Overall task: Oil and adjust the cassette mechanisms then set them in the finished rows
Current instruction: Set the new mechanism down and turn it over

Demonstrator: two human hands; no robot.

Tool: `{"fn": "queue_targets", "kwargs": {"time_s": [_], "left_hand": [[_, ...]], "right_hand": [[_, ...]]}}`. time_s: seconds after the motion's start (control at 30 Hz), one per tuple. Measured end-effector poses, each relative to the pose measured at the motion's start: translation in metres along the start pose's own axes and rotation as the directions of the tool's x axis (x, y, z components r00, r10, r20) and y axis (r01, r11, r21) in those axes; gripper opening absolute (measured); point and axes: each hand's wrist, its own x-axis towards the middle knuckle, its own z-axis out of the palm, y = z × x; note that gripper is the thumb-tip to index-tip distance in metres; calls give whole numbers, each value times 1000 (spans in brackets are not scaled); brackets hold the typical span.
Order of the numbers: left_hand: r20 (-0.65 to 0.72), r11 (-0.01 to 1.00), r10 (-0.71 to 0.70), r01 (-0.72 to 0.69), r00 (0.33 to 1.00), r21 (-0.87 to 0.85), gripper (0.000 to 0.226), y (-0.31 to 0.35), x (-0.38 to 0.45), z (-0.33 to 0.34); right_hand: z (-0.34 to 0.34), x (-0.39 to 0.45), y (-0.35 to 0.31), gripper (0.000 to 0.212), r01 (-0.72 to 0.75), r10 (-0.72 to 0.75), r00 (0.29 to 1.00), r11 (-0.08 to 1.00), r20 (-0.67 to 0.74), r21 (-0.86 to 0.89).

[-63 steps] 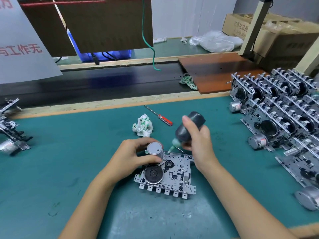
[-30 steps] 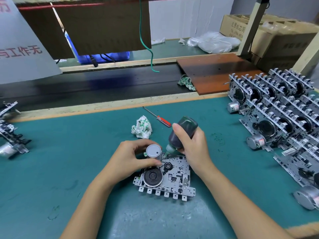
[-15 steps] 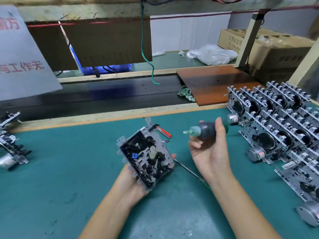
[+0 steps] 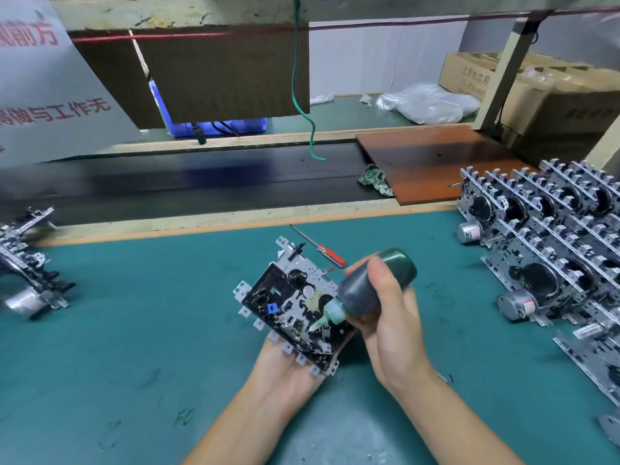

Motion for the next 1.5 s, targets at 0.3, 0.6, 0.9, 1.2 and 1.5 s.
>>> {"fn": "queue_targets", "kwargs": {"time_s": [0.3,0.6,0.9,1.2,1.5], "left_hand": [[-35,997,2,1,999,82,40,-2,8,-9],[32,995,-68,66,997,71,44,-1,9,-11],[46,797,276,-255,960,548,31,33,13,0],[212,199,472,-337,856,920,30,24,24,-21],[346,-36,234,-348,908,937,25,48,32,-32]], "right_hand": [[0,-2,-1,11,4,-4,1000,1000,17,21],[0,-2,1,22,21,-21,1000,999,13,41],[-26,24,-20,27,199,-195,979,977,-52,73],[-62,56,-9,39,172,-239,970,785,-35,-595],[-35,16,-26,39,556,-604,698,120,384,-823]]}}
